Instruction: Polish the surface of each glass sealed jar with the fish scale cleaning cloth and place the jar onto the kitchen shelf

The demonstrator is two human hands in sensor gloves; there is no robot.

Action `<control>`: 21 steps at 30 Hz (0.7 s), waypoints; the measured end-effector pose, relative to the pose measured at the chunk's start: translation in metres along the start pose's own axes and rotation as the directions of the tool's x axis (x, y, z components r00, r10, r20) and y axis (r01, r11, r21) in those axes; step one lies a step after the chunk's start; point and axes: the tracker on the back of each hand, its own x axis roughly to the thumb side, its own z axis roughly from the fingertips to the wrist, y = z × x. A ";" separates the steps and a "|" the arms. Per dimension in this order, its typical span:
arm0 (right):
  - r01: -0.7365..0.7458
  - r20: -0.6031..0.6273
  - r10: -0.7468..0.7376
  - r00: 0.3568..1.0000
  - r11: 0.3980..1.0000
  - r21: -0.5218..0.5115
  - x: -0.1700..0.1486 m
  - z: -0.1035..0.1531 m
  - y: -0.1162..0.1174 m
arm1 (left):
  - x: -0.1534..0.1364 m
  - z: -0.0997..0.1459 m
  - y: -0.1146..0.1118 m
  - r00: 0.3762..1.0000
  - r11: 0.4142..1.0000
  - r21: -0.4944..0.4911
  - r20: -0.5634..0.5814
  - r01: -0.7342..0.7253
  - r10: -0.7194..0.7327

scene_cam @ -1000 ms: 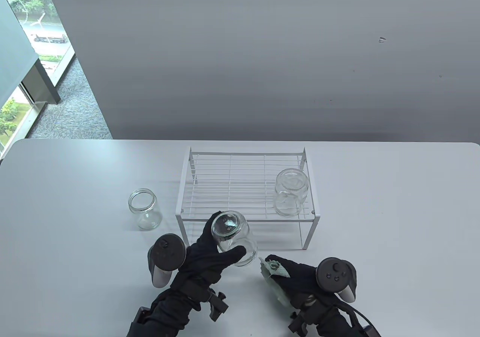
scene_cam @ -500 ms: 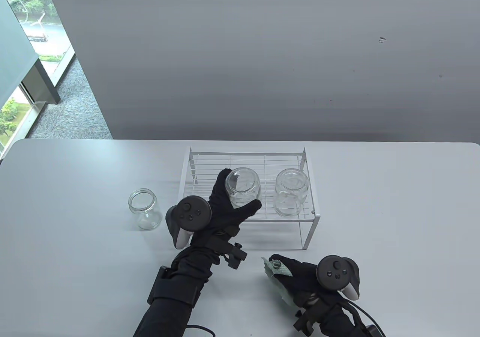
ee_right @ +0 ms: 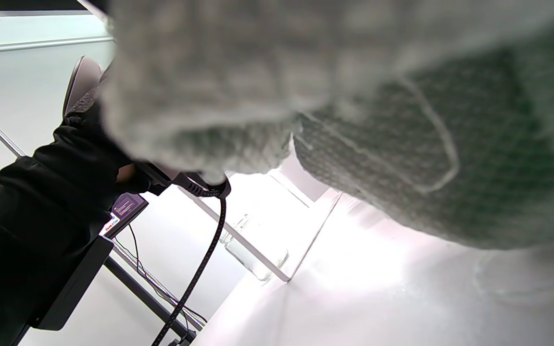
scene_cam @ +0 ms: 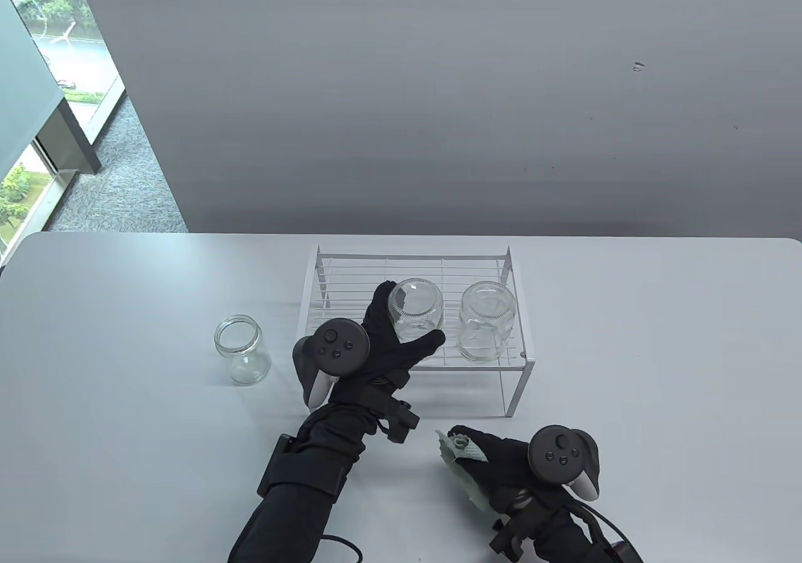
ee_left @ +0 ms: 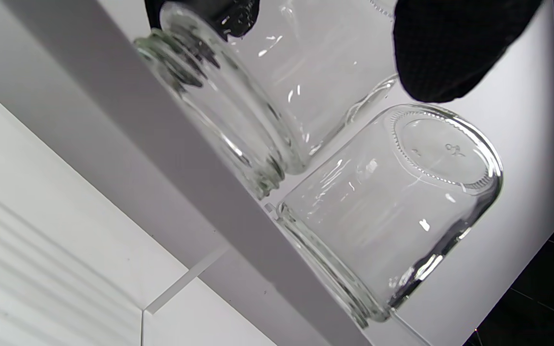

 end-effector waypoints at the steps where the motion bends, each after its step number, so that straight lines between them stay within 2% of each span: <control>1: 0.001 0.000 -0.001 1.000 1.000 0.000 0.000 0.000 0.000 | 0.000 0.000 -0.001 1.000 1.000 -0.001 -0.001 0.005 -0.005; 21: 0.009 -0.001 -0.009 1.000 1.000 0.010 0.000 0.000 0.001 | -0.002 0.003 -0.003 1.000 1.000 0.015 -0.001 0.010 -0.010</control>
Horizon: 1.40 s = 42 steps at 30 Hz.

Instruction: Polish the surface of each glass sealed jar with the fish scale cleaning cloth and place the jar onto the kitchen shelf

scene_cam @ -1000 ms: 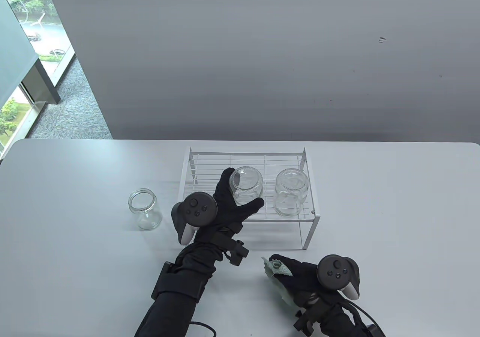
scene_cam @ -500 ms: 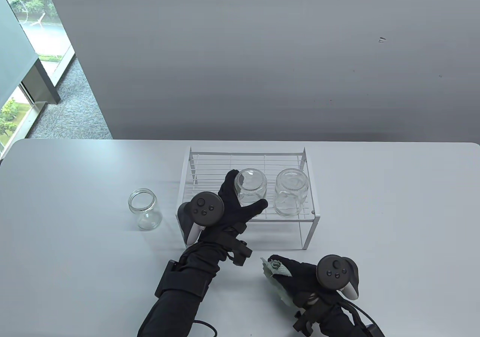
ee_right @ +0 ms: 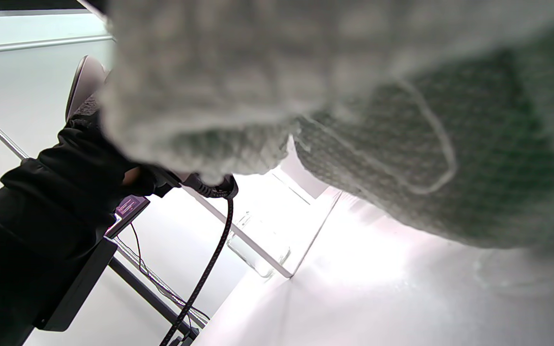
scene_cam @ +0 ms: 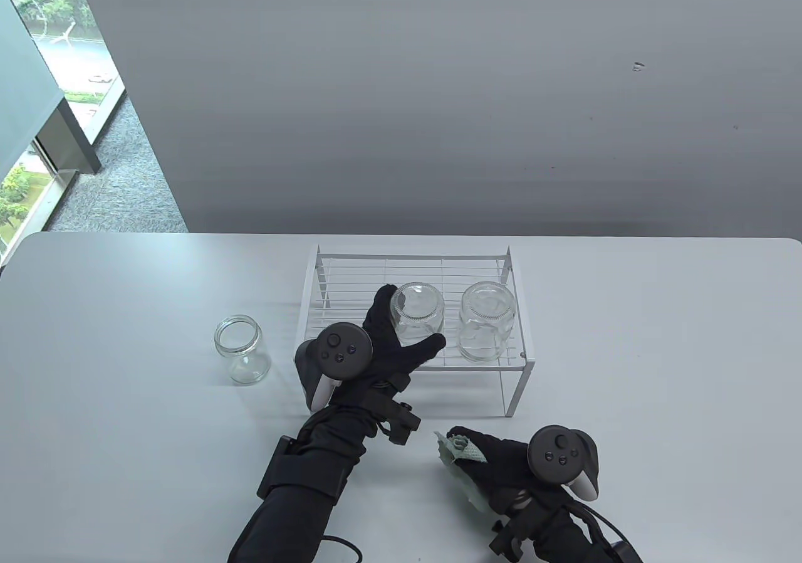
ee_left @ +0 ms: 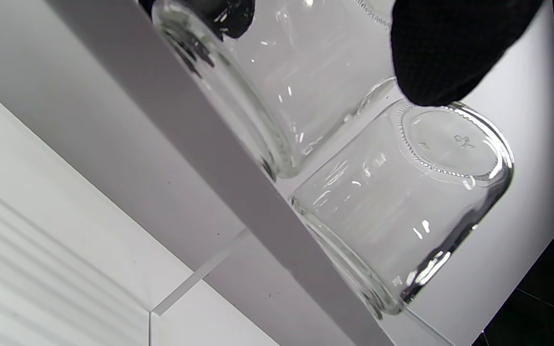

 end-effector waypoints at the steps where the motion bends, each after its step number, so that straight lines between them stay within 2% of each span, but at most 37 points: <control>1: 0.000 0.000 0.000 1.000 1.000 0.000 0.000 0.000 0.000 | 0.000 0.000 0.000 1.000 1.000 -0.001 0.002 -0.003 0.003; 7: 0.004 -0.001 -0.004 1.000 1.000 0.002 0.000 0.000 0.000 | -0.002 0.006 0.004 0.999 0.999 0.023 0.038 -0.023 0.022; 13: 0.005 -0.002 -0.005 1.000 1.000 0.004 0.000 0.000 0.001 | 0.002 0.016 0.019 0.996 0.998 0.054 0.087 -0.035 0.030; 18: 0.007 -0.002 -0.007 1.000 1.000 0.008 0.000 0.000 0.002 | 0.006 0.026 0.047 0.990 0.993 0.106 0.137 -0.051 0.036; 24: 0.008 0.000 -0.008 1.000 1.000 0.014 0.000 0.000 0.002 | -0.002 0.047 0.091 0.987 0.956 0.259 0.117 -0.138 0.111; 26: 0.008 -0.002 -0.008 1.000 1.000 0.015 0.000 0.000 0.003 | -0.008 0.053 0.106 0.990 0.945 0.306 0.111 -0.118 0.088; 30: 0.006 -0.005 -0.006 1.000 1.000 0.017 0.000 0.001 0.003 | -0.030 0.062 0.135 0.999 0.920 0.392 0.035 0.017 -0.034; 32: 0.006 -0.005 -0.006 1.000 1.000 0.016 0.000 0.001 0.003 | -0.044 0.063 0.141 0.996 0.915 0.392 -0.024 0.089 -0.086; 37: 0.006 -0.005 -0.006 1.000 1.000 0.016 0.000 0.001 0.003 | -0.083 0.062 0.145 0.960 0.909 0.323 -0.179 0.265 -0.217; 42: 0.006 -0.005 -0.006 1.000 1.000 0.016 0.000 0.001 0.003 | -0.113 0.056 0.137 0.877 0.875 0.178 -0.275 0.450 -0.395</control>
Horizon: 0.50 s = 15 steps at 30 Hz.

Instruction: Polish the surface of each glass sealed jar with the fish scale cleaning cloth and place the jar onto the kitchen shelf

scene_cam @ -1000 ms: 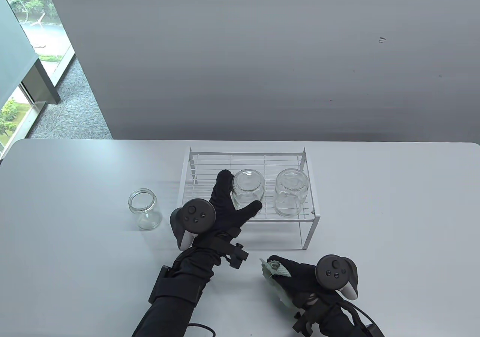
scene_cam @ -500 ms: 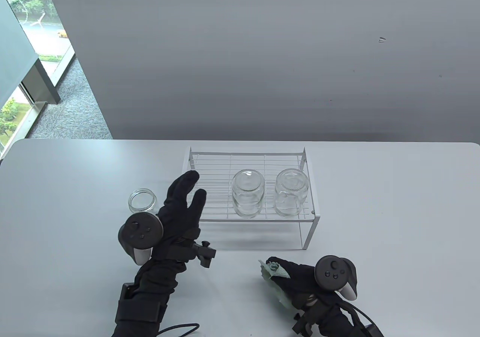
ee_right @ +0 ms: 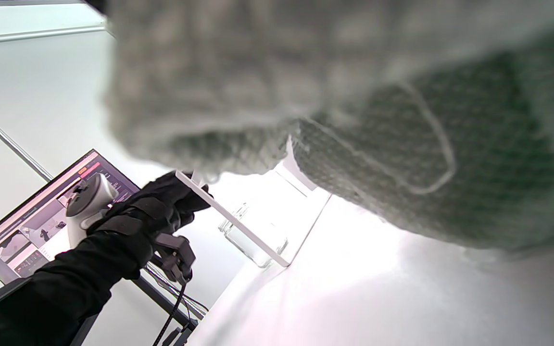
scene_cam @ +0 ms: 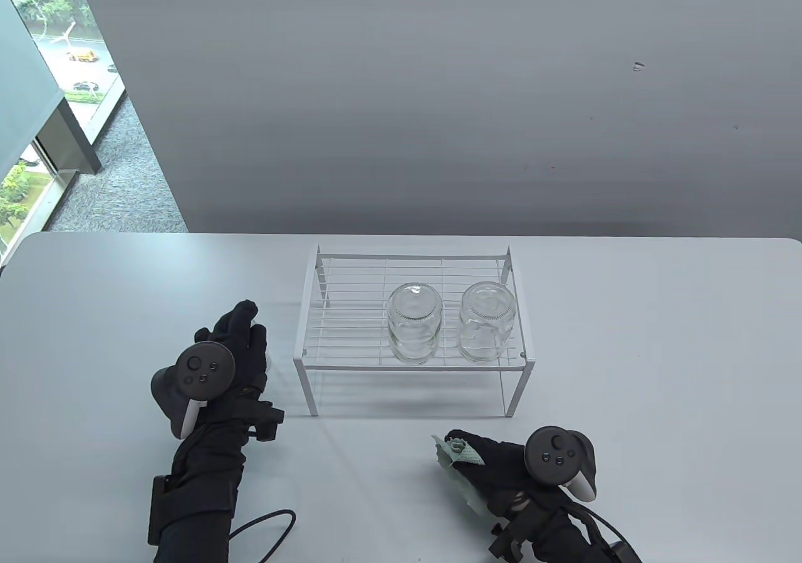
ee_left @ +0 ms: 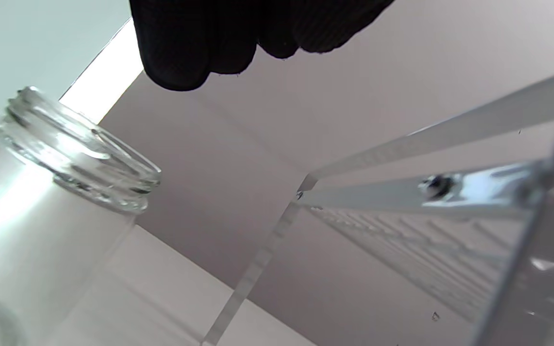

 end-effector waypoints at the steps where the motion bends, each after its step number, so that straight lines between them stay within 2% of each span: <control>1: 0.000 0.000 0.000 1.000 1.000 0.000 0.000 0.000 0.000 | -0.001 -0.001 -0.003 1.000 1.000 -0.011 0.006 0.026 -0.025; 6: -0.007 -0.009 0.007 1.000 1.000 0.011 0.000 0.000 0.001 | -0.004 -0.008 -0.022 0.984 0.979 -0.094 0.014 0.179 -0.179; 9: -0.010 -0.009 0.010 1.000 1.000 0.012 0.000 0.000 0.000 | -0.008 -0.013 -0.036 0.966 0.948 -0.208 -0.051 0.239 -0.255; 15: 0.002 -0.008 -0.002 1.000 1.000 0.025 0.000 -0.001 0.002 | -0.008 -0.016 -0.050 0.917 0.878 -0.282 0.011 0.385 -0.399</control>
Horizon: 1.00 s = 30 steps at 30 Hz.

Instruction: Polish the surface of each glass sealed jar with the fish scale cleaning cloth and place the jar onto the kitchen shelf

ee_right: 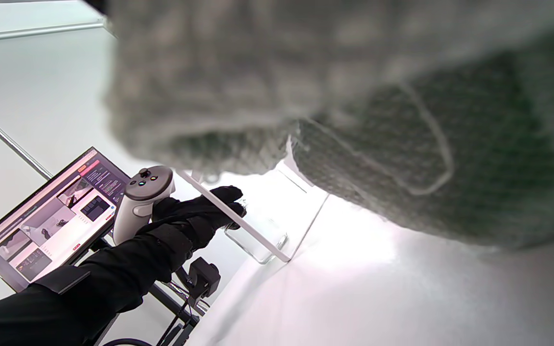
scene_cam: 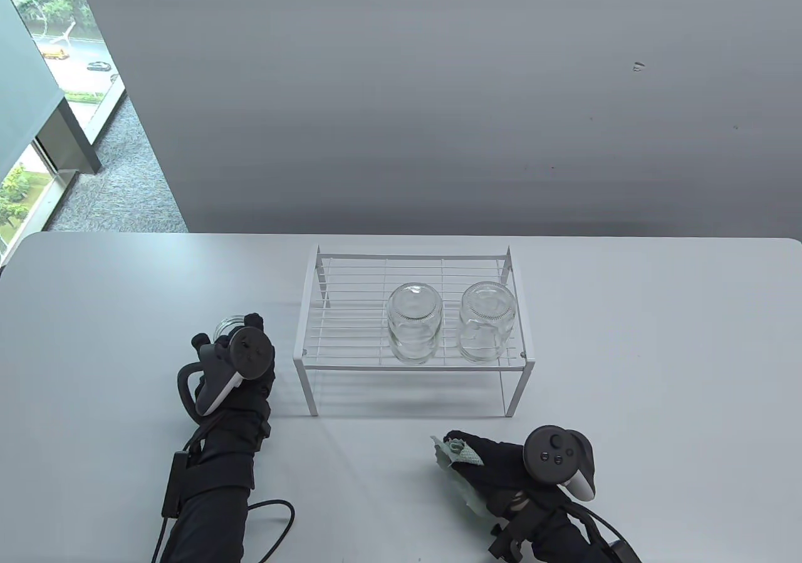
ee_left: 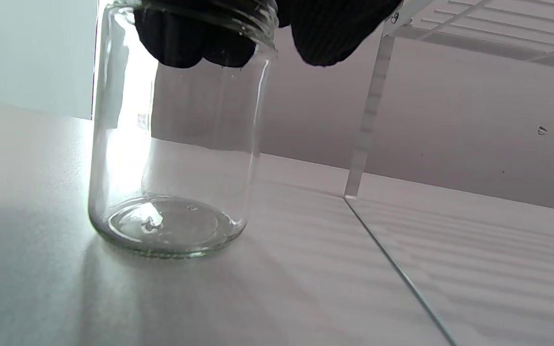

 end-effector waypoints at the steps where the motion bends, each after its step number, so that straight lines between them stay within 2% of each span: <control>1: -0.001 0.000 0.001 1.000 1.000 0.003 0.000 0.000 0.001 | 0.001 0.000 -0.001 1.000 1.000 0.002 -0.002 0.014 -0.014; 5: 0.000 -0.002 0.000 1.000 1.000 0.008 0.000 -0.001 0.001 | 0.002 0.000 -0.004 0.997 0.997 0.006 0.012 0.071 -0.071; 9: 0.000 -0.001 0.000 1.000 1.000 0.002 0.000 -0.001 0.001 | 0.004 0.004 -0.005 0.967 0.969 0.032 0.063 0.243 -0.245; 16: 0.000 0.014 0.000 1.000 1.000 -0.011 0.001 -0.001 0.001 | -0.004 0.016 0.008 0.963 0.967 0.051 0.095 0.249 -0.253; 21: 0.013 0.017 -0.012 1.000 1.000 -0.020 0.001 0.000 0.002 | -0.005 0.037 0.032 0.975 0.978 -0.020 0.084 0.208 -0.205; 27: 0.035 0.021 -0.033 0.999 0.997 -0.069 0.001 0.002 0.001 | 0.004 0.072 0.054 0.995 0.983 -0.179 0.097 0.035 -0.018; 30: 0.049 0.024 -0.047 0.999 0.994 -0.096 0.002 0.004 -0.001 | 0.011 0.085 0.058 0.988 0.960 -0.270 0.109 -0.077 0.110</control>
